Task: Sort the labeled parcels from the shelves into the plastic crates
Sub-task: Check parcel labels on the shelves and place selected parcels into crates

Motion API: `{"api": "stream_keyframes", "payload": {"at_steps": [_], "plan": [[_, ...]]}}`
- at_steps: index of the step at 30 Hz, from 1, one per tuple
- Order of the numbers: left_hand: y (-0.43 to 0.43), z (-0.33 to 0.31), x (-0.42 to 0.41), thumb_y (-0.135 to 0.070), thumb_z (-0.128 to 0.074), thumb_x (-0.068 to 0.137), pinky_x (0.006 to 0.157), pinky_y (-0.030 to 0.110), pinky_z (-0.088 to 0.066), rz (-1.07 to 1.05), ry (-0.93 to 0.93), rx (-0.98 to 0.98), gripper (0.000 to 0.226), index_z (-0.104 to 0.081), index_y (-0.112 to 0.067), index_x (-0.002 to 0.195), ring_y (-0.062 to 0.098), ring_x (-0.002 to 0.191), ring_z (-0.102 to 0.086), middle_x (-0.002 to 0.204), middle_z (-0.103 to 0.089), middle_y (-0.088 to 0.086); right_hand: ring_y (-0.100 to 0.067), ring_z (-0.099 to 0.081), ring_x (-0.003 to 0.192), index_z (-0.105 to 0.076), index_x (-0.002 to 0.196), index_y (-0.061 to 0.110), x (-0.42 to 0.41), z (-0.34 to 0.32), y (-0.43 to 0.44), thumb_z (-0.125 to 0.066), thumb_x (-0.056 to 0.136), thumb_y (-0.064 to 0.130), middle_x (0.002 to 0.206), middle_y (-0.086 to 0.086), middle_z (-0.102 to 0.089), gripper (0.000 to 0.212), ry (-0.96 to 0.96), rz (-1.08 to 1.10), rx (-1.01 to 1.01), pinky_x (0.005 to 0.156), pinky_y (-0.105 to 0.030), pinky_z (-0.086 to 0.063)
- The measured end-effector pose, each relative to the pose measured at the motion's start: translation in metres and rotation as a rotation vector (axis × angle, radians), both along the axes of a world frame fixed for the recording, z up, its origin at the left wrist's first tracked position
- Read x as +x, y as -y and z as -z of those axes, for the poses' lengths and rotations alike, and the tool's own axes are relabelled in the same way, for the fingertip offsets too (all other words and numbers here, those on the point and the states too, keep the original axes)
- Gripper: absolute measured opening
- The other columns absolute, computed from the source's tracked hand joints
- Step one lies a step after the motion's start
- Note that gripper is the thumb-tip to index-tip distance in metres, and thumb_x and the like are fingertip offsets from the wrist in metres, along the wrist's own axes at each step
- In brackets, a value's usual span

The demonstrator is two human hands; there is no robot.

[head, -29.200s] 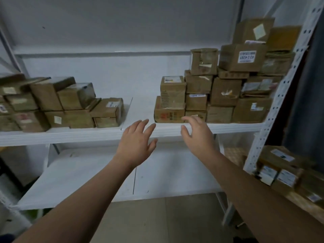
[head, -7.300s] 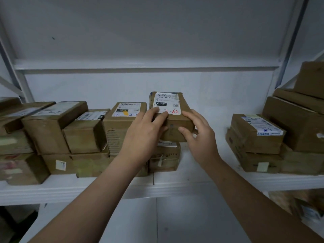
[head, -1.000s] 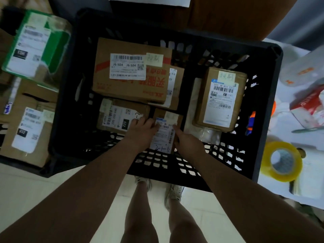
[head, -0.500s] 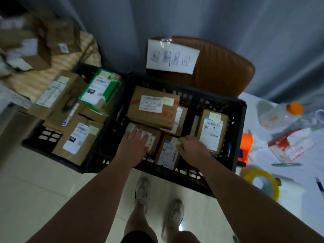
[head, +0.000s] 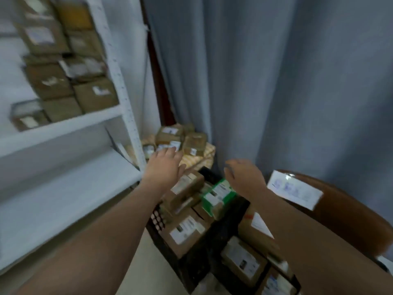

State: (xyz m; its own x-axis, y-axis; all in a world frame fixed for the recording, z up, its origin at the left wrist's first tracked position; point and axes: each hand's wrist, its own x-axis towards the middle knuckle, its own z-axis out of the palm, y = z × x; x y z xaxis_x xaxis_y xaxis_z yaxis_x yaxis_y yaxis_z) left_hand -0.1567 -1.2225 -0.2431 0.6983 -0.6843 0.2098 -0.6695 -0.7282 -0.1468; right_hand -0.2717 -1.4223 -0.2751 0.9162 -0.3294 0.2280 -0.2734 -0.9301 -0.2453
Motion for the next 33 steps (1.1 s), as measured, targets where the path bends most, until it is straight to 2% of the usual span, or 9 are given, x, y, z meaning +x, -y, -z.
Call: {"api": "stream_keyframes", "payload": {"at_steps": [4,8,11,18,24,28,33], "plan": [[-0.083,-0.063,0.056,-0.042,-0.035,0.100,0.106,0.038,-0.029,-0.107,0.095,-0.112,0.049,-0.036,-0.020,0.144,0.027,0.135,-0.034,0.148,-0.038,0.006,-0.028,-0.052,0.114,-0.058,0.123,0.011,0.084,-0.056,-0.074,-0.041,0.100,0.029,0.123,-0.009,-0.059,0.034,0.174,-0.138,-0.054,0.094,-0.038,-0.041],[-0.166,-0.097,0.099,-0.040,-0.036,0.100,0.106,0.037,-0.029,-0.177,0.193,-0.153,0.050,-0.032,-0.022,0.147,0.026,0.134,-0.036,0.148,-0.038,0.005,-0.026,-0.052,0.114,-0.056,0.128,0.012,0.151,-0.093,-0.161,-0.043,0.100,0.027,0.127,-0.006,-0.058,0.035,0.293,-0.321,-0.080,0.095,-0.038,-0.040],[-0.224,-0.108,0.123,-0.038,-0.040,0.099,0.102,0.037,-0.032,-0.248,0.209,-0.193,0.049,-0.036,-0.023,0.145,0.027,0.128,-0.040,0.144,-0.042,0.004,-0.023,-0.050,0.119,-0.054,0.132,0.014,0.190,-0.110,-0.216,-0.042,0.100,0.028,0.130,-0.003,-0.057,0.036,0.343,-0.407,-0.056,0.098,-0.038,-0.040],[-0.326,-0.095,0.167,-0.037,-0.044,0.097,0.103,0.037,-0.033,-0.389,0.175,-0.201,0.047,-0.041,-0.021,0.141,0.027,0.130,-0.040,0.144,-0.043,0.005,-0.017,-0.044,0.127,-0.050,0.136,0.018,0.263,-0.116,-0.306,-0.042,0.100,0.027,0.139,0.002,-0.051,0.037,0.344,-0.513,0.024,0.103,-0.032,-0.034],[-0.364,-0.079,0.225,-0.035,-0.045,0.098,0.105,0.038,-0.032,-0.442,0.130,-0.216,0.049,-0.038,-0.019,0.144,0.028,0.133,-0.037,0.148,-0.038,0.007,-0.018,-0.042,0.129,-0.050,0.135,0.016,0.328,-0.098,-0.342,-0.046,0.098,0.022,0.140,0.000,-0.049,0.038,0.295,-0.556,0.076,0.105,-0.032,-0.033],[-0.365,-0.082,0.291,-0.033,-0.046,0.096,0.099,0.039,-0.037,-0.434,0.146,-0.173,0.048,-0.038,-0.018,0.142,0.029,0.127,-0.041,0.144,-0.040,0.009,-0.020,-0.042,0.129,-0.049,0.136,0.013,0.384,-0.092,-0.355,-0.046,0.098,0.021,0.140,-0.003,-0.050,0.039,0.272,-0.552,0.124,0.104,-0.033,-0.033],[-0.363,-0.057,0.373,-0.036,-0.049,0.095,0.099,0.041,-0.040,-0.523,0.031,-0.164,0.052,-0.035,-0.017,0.141,0.031,0.126,-0.041,0.147,-0.033,0.012,-0.021,-0.043,0.129,-0.045,0.140,0.014,0.463,-0.075,-0.369,-0.046,0.097,0.023,0.142,-0.004,-0.048,0.044,0.181,-0.538,0.251,0.103,-0.033,-0.037]]}}
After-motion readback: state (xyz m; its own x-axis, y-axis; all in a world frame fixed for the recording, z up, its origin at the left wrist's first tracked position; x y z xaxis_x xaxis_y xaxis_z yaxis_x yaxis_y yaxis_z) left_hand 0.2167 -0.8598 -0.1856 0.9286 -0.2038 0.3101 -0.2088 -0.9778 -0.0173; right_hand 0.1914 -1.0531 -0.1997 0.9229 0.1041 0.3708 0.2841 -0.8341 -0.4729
